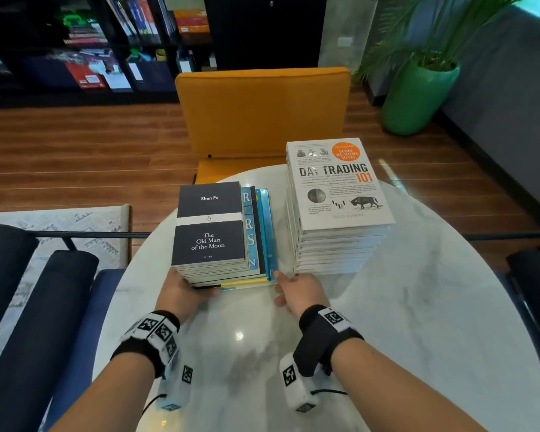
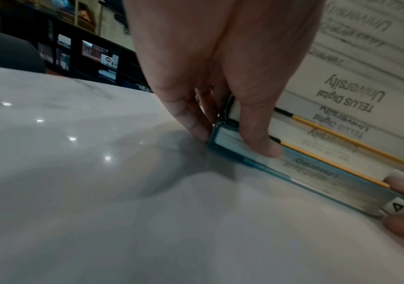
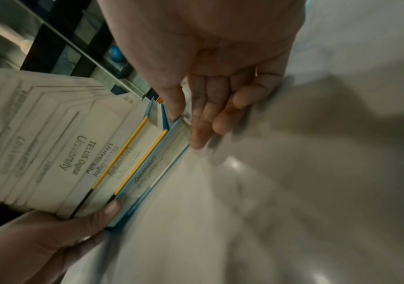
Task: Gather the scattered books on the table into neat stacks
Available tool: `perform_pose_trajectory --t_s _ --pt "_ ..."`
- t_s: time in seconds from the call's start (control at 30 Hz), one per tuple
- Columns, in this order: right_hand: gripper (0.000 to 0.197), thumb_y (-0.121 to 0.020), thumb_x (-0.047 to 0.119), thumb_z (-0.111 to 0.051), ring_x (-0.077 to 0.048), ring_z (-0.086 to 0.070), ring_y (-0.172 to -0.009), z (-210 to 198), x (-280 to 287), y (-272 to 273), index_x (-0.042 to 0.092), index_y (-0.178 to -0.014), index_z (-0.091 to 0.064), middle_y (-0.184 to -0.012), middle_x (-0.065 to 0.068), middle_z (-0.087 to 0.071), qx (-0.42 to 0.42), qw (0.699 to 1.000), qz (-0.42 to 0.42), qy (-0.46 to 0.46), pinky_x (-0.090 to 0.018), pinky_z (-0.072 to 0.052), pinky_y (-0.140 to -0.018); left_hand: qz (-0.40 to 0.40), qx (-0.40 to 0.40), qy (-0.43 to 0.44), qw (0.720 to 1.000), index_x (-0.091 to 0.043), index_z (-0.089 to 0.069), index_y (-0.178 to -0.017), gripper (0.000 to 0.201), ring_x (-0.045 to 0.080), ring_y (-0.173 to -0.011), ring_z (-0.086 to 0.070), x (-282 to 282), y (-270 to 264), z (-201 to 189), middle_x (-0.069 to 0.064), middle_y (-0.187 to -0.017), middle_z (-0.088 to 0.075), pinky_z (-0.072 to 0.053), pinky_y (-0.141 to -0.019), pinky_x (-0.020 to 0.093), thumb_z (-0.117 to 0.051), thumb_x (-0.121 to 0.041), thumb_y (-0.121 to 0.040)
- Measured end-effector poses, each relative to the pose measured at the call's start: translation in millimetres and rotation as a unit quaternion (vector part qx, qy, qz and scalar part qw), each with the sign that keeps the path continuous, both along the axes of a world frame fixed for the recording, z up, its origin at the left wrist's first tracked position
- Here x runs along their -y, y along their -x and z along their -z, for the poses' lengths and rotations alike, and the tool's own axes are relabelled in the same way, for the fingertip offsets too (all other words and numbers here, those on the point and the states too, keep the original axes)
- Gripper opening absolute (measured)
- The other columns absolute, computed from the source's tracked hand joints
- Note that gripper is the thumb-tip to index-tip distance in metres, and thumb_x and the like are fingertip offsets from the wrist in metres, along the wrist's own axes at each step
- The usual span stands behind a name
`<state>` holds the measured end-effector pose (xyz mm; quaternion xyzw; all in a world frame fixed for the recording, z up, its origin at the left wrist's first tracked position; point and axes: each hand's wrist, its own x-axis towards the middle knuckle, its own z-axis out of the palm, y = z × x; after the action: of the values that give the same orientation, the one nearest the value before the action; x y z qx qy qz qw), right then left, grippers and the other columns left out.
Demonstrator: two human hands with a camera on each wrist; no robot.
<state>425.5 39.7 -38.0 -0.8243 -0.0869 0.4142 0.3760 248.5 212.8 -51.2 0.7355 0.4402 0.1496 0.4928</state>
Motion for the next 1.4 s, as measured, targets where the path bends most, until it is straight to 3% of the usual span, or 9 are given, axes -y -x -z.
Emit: perform_pose_trajectory --t_s 0.1,0.23,0.33,0.43,0.63,0.97,1.23,1.3,1.4 --pt "0.041 -0.091 0.052 -0.051 -0.014 -0.062 -0.063 1 3 -5 0.016 -0.085 -0.07 -0.061 0.003 -0.072 -0.015 1.0 0.026 -0.01 -0.037 -0.054 -0.082 0.005 0.02 0.006 1.0 -0.045 -0.069 -0.087 0.059 0.005 -0.08 -0.069 4 -8 3 -0.014 -0.087 -0.075 -0.054 -0.084 0.035 -0.088 -0.009 -0.043" --pt "0.045 -0.094 0.053 -0.046 -0.013 -0.065 -0.07 -1 10 -8 0.016 -0.088 -0.071 -0.068 0.002 -0.073 0.024 1.0 0.005 -0.007 -0.027 -0.044 -0.066 0.001 0.031 0.008 0.999 -0.039 -0.069 -0.091 0.058 0.022 -0.094 -0.069 6 -16 5 0.004 -0.102 -0.072 -0.056 -0.089 0.046 -0.089 -0.02 -0.04" --pt "0.046 -0.096 0.052 -0.044 -0.01 -0.063 -0.069 -4 11 -9 0.016 -0.093 -0.072 -0.078 0.001 -0.075 0.043 0.999 -0.011 0.003 -0.025 -0.039 -0.062 0.006 0.023 0.004 1.0 -0.043 -0.068 -0.094 0.062 0.025 -0.1 -0.067 5 -16 13 0.005 -0.109 -0.069 -0.055 -0.091 0.049 -0.088 -0.033 -0.036" --pt "0.046 -0.097 0.05 -0.041 -0.009 -0.061 -0.067 -5 12 -9 0.016 -0.095 -0.072 -0.084 0.0 -0.075 0.064 0.998 -0.024 0.013 -0.023 -0.037 -0.059 0.012 0.017 0.002 1.0 -0.04 -0.068 -0.097 0.064 0.026 -0.102 -0.067 3 -17 19 0.005 -0.111 -0.068 -0.054 -0.092 0.05 -0.087 -0.037 -0.036" --pt "0.042 -0.097 0.045 -0.042 -0.022 -0.067 -0.085 -3 13 -12 0.016 -0.09 -0.072 -0.089 -0.004 -0.075 0.083 0.994 -0.049 0.047 -0.031 -0.048 -0.081 0.019 -0.012 -0.014 1.0 -0.034 -0.067 -0.101 0.068 0.025 -0.105 -0.066 -1 -22 31 0.007 -0.113 -0.066 -0.053 -0.095 0.05 -0.087 -0.04 -0.037" --pt "0.045 -0.099 0.045 -0.035 -0.024 -0.066 -0.085 -1 18 -10 0.016 -0.096 -0.069 -0.09 -0.006 -0.071 0.119 0.989 -0.081 0.036 -0.037 -0.051 -0.085 0.013 -0.055 -0.019 0.998 -0.033 -0.065 -0.107 0.073 0.017 -0.1 -0.068 -9 -23 48 0.002 -0.114 -0.066 -0.056 -0.092 0.044 -0.09 -0.042 -0.04" --pt "0.043 -0.1 0.043 -0.037 -0.026 -0.065 -0.09 -6 17 -11 0.015 -0.103 -0.069 -0.096 -0.009 -0.07 0.11 0.99 -0.083 0.016 -0.038 -0.05 -0.09 -0.003 -0.045 -0.009 0.999 -0.025 -0.064 -0.112 0.086 0.022 -0.103 -0.067 -7 -27 36 0.006 -0.116 -0.065 -0.053 -0.097 0.045 -0.089 -0.047 -0.033" --pt "0.044 -0.099 0.045 -0.037 -0.026 -0.066 -0.088 -6 20 -10 0.015 -0.101 -0.069 -0.093 -0.008 -0.071 0.11 0.99 -0.091 0.02 -0.037 -0.051 -0.088 0.004 -0.055 -0.02 0.998 -0.019 -0.065 -0.112 0.082 0.023 -0.103 -0.066 1 -29 21 0.006 -0.116 -0.066 -0.052 -0.098 0.044 -0.09 -0.042 -0.037" --pt "0.04 -0.099 0.041 -0.039 -0.026 -0.066 -0.09 -11 33 -10 0.014 -0.099 -0.067 -0.096 -0.008 -0.071 0.122 0.985 -0.113 0.04 -0.035 -0.051 -0.085 0.015 -0.058 -0.016 0.998 -0.015 -0.068 -0.106 0.052 0.025 -0.099 -0.066 12 -29 5 0.006 -0.11 -0.069 -0.052 -0.093 0.038 -0.09 -0.015 -0.059"
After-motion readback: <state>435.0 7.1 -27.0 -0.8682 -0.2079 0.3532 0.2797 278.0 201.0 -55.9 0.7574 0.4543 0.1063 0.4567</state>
